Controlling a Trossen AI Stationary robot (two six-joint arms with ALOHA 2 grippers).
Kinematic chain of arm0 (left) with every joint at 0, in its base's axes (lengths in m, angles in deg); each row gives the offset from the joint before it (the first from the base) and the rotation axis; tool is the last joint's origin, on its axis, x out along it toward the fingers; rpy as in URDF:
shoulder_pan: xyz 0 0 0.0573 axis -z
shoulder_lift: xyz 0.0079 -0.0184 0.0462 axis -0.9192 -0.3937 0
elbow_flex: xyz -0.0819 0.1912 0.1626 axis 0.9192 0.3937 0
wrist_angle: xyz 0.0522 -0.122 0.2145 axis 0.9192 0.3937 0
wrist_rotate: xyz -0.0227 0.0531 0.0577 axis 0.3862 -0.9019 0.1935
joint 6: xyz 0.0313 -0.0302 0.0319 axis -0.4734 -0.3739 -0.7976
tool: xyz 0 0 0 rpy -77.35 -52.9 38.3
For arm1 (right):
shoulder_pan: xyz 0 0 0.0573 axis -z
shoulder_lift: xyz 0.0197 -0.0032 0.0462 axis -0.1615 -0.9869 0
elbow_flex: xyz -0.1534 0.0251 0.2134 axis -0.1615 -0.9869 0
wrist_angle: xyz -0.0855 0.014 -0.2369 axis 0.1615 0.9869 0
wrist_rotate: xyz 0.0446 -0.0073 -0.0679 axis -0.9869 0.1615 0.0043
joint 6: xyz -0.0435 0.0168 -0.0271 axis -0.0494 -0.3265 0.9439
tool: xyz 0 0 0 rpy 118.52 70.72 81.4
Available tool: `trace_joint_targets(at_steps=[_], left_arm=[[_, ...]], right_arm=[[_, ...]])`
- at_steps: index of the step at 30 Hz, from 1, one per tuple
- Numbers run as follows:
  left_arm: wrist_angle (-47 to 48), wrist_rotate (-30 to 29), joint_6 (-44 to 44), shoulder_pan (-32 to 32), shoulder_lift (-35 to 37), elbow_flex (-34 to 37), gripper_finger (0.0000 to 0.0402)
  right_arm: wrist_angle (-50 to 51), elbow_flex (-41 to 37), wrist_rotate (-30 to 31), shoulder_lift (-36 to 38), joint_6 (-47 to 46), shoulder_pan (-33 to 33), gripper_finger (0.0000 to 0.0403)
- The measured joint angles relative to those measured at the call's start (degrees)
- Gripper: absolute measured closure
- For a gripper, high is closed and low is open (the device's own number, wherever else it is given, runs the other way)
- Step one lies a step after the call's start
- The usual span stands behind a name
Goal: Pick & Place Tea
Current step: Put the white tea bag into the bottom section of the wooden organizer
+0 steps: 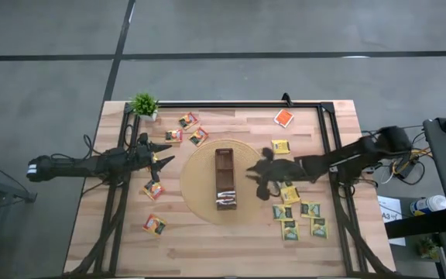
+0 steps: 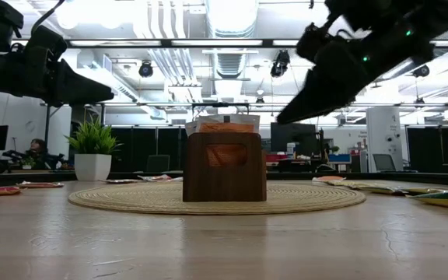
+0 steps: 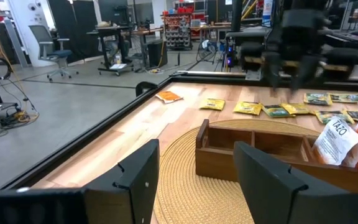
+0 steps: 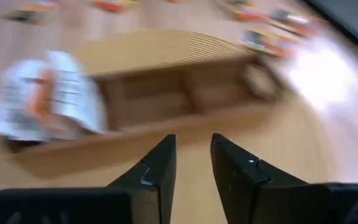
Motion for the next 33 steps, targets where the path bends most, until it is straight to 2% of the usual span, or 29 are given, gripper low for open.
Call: trace_joint_targets(at_steps=[3, 6, 9, 12, 16, 18, 22, 30, 33], left_arm=[[0.0, 0.0, 0.01, 0.0, 0.0, 0.01, 0.0199], [-0.02, 0.0, 0.0, 0.0, 0.0, 0.0, 0.0199], [-0.02, 0.0, 0.02, 0.0, 0.0, 0.01, 0.0199], [-0.02, 0.0, 0.01, 0.0, 0.0, -0.01, 0.0199], [-0.02, 0.0, 0.0, 0.01, 0.0, 0.01, 0.0199], [-0.02, 0.0, 0.0, 0.04, 0.0, 0.0, 0.0199], [-0.02, 0.0, 0.02, 0.04, 0.0, 0.0, 0.0199], [-0.02, 0.0, 0.02, 0.02, 0.0, 0.01, 0.0199], [-0.02, 0.0, 0.0, 0.02, 0.0, 0.01, 0.0199]], right_arm=[[10.92, -0.29, 7.42, 6.45, -5.29, 0.19, 0.0311], [19.27, -0.98, 10.72, 13.02, -9.79, 1.25, 0.0316], [22.99, -2.87, 10.95, 19.02, -11.19, 2.95, 0.0318], [22.68, -5.62, 10.92, 24.19, -9.76, 4.9, 0.0316], [22.75, -8.7, 10.8, 29.3, -8.33, 8.68, 0.0304], [22.95, -9.48, 8.69, 31.15, -7.03, 11.16, 0.0291], [24.96, -9.82, 2.63, 32.4, -5.24, 17.02, 0.0252], [26.63, -9.7, 4.03, 28.91, -6.64, 30.83, 0.0173], [26.63, -9.12, 1.35, 26.04, -6.62, 36.26, 0.016]])
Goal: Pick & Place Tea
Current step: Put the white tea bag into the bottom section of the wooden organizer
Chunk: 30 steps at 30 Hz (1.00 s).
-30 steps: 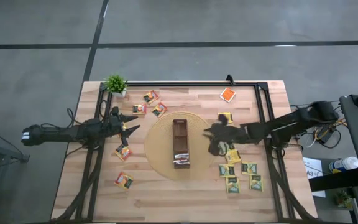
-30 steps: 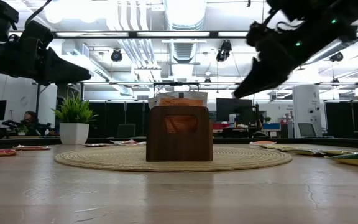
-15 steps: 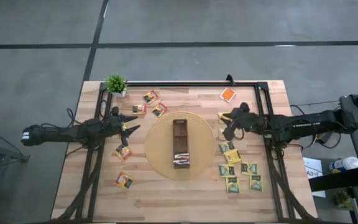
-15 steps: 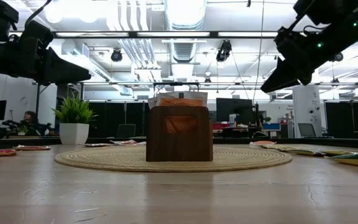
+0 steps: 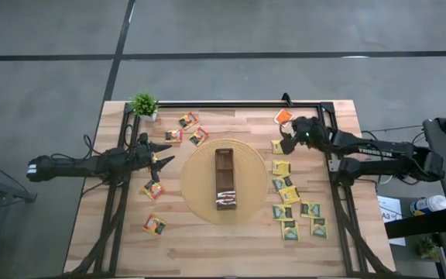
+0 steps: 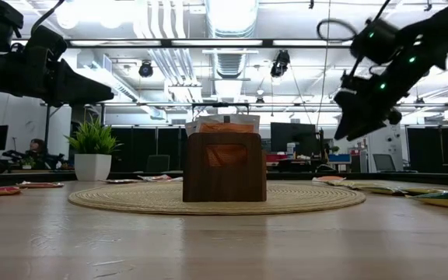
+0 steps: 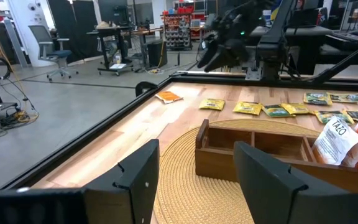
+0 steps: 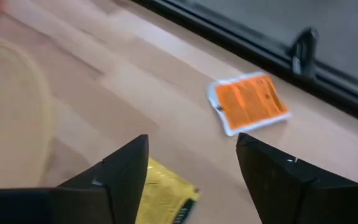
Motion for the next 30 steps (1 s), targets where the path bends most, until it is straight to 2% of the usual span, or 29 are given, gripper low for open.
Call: trace_joint_targets(at_steps=[5, 10, 20, 30], left_arm=[[0.0, 0.0, 0.0, 0.0, 0.0, 0.0, 0.0199], [0.0, 0.0, 0.0, 0.0, 0.0, 0.0, 0.0199], [0.0, 0.0, 0.0, -0.04, 0.0, 0.0, 0.0199], [0.02, 0.0, 0.02, -0.02, 0.01, 0.0, 0.0199]], right_arm=[[-0.16, 2.67, -4.74, -7.25, 3.43, 7.89, 0.0149], [-0.41, 7.07, -8.38, -15.98, 6.32, 12.54, 0.0149], [-0.51, 15.58, -8.6, -31.88, 10.81, 15.19, 0.0156], [-0.02, 19.31, -7.35, -39.51, 11.55, 16.41, 0.016]])
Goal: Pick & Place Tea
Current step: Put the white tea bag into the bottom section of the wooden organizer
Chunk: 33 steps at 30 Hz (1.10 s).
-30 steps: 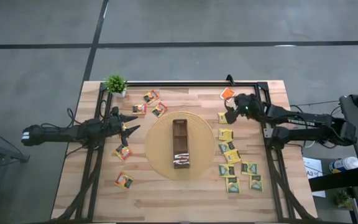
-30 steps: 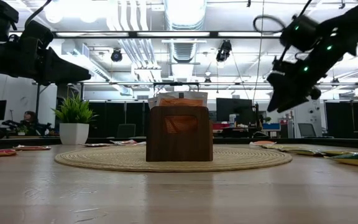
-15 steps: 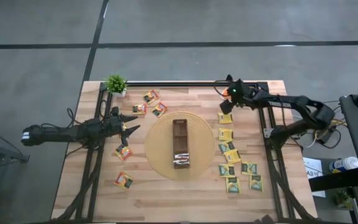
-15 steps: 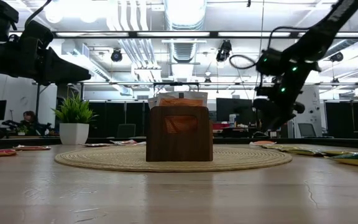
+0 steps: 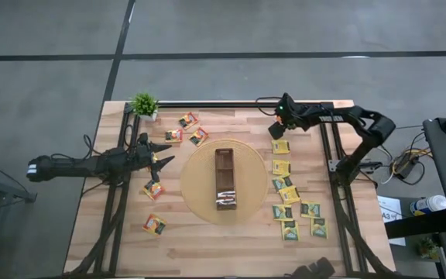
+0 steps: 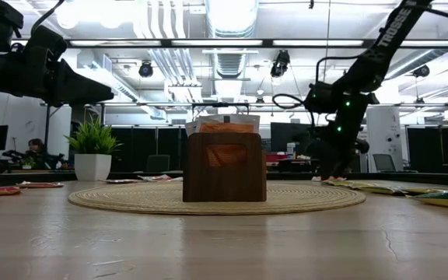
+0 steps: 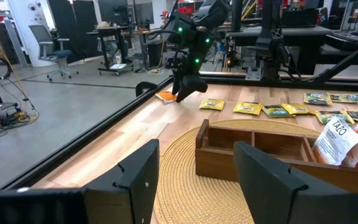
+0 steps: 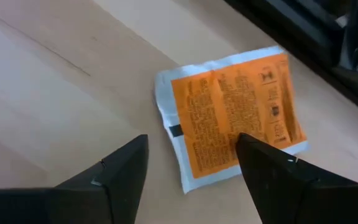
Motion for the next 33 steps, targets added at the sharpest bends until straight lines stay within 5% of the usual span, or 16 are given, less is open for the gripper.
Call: trace_joint_targets(at_steps=[8, 18, 23, 27, 33], left_arm=[[0.01, 0.0, -0.01, 0.0, -0.01, -0.01, 0.0199], [0.01, 0.0, -0.02, 0.04, 0.01, 0.0, 0.0199], [0.01, 0.0, -0.01, 0.04, -0.01, 0.0, 0.0199], [0.01, 0.0, -0.02, 0.02, -0.01, -0.02, 0.0199], [0.01, 0.0, -0.02, 0.02, 0.01, 0.0, 0.0199]], right_arm=[[3.06, 1.98, -0.12, -1.4, 1.78, -0.09, 0.0215], [4.47, 1.74, -0.1, -1.02, 4.97, -0.11, 0.0382], [5.3, 1.59, 0.09, -0.11, 6.03, -0.03, 0.0394], [6.38, 1.56, -6.04, 2.59, 6.52, 0.0, 0.0395], [5.98, 0.3, -23.4, 9.7, 7.94, -1.85, 0.0395]])
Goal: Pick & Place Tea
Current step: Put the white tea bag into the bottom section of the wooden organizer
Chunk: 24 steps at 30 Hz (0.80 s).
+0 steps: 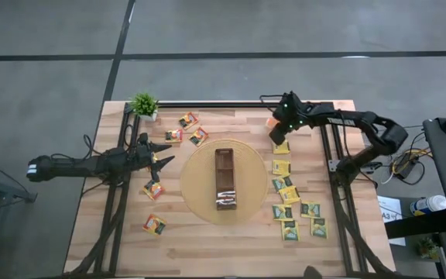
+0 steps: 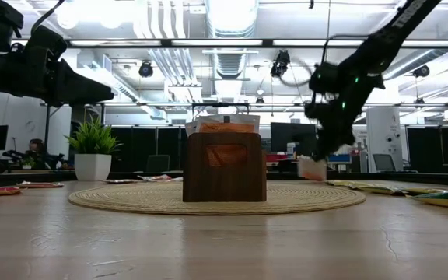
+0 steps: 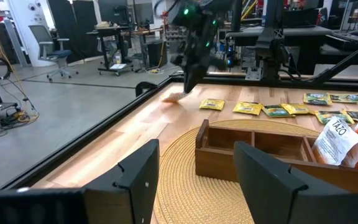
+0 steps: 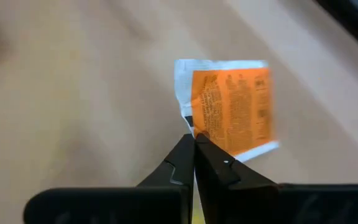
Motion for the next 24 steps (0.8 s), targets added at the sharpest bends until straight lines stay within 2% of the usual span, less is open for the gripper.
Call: trace_joint_targets(at_steps=[3, 6, 14, 18, 24], left_arm=[[0.0, 0.0, 0.0, 0.0, 0.0, -0.01, 0.0199], [0.0, 0.0, 0.0, 0.0, 0.01, -0.01, 0.0199], [0.0, 0.0, 0.0, -0.04, 0.01, 0.0, 0.0199], [0.0, 0.0, 0.0, -0.04, 0.01, 0.0, 0.0199], [0.0, 0.0, 0.0, -0.02, -0.01, -0.02, 0.0199]], right_arm=[[-0.45, -0.82, -8.13, 3.87, 1.35, -1.98, 0.0395], [-0.87, -1.63, -12.48, 7.7, 2.19, -3.9, 0.0395], [-1.11, -3.26, -19.65, 14.99, 2.17, -9.08, 0.0394], [-1.58, -3.31, -22.82, 15.34, 1.36, -12.39, 0.0394], [-3.85, -2.5, -23.21, 13.16, 0.84, -17.34, 0.0394]])
